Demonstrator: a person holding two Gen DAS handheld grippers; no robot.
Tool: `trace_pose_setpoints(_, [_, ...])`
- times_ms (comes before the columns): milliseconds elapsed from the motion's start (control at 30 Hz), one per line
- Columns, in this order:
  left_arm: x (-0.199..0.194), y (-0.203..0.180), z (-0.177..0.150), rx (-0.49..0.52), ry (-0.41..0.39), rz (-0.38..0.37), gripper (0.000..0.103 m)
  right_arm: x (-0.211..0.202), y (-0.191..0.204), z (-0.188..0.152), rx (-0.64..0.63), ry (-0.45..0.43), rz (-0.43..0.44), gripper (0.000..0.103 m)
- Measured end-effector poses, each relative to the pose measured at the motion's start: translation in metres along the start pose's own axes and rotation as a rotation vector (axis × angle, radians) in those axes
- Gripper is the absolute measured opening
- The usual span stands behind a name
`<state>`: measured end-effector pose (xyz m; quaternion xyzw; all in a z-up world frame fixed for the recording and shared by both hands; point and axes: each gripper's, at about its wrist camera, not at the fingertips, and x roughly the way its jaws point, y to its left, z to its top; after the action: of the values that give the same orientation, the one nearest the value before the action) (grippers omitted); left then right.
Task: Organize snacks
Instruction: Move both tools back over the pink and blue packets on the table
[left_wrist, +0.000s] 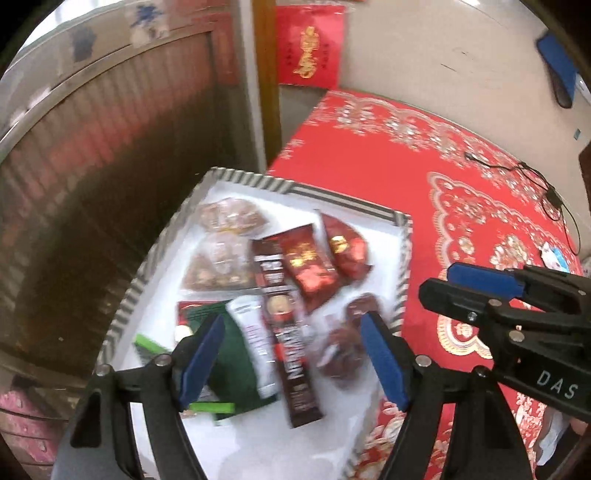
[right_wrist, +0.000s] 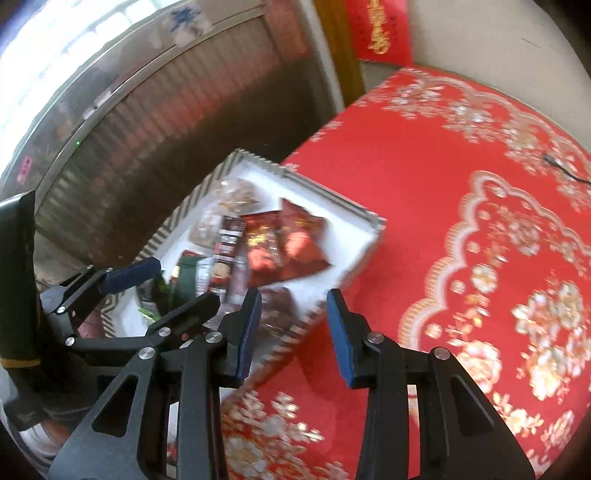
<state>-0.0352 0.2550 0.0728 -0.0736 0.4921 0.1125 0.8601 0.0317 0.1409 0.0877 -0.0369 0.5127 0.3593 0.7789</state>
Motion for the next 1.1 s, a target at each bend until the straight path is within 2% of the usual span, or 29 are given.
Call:
trace_pose_setpoints(167, [0.002,-0.032,0.005,0.047,-0.007,-0.022,0.078,-0.021,-0.028,-0.011,0.036,-0.032,-0.085,0.036])
trace_pose_setpoints(400, [0.005,-0.082,0.009,0.119,0.000,-0.064,0.078,-0.046,-0.077,-0.036,0.126,-0.045,-0.150,0.036])
trace_pose_setpoints(633, [0.007,-0.133,0.011,0.186,0.002,-0.108,0.078,-0.067,-0.116,-0.063,0.201,-0.052,-0.183,0.036])
trace_pose_setpoints(1100, [0.017,-0.207,0.014,0.262,0.023,-0.156,0.078,-0.096,-0.178,-0.103,0.325,-0.058,-0.233,0.036])
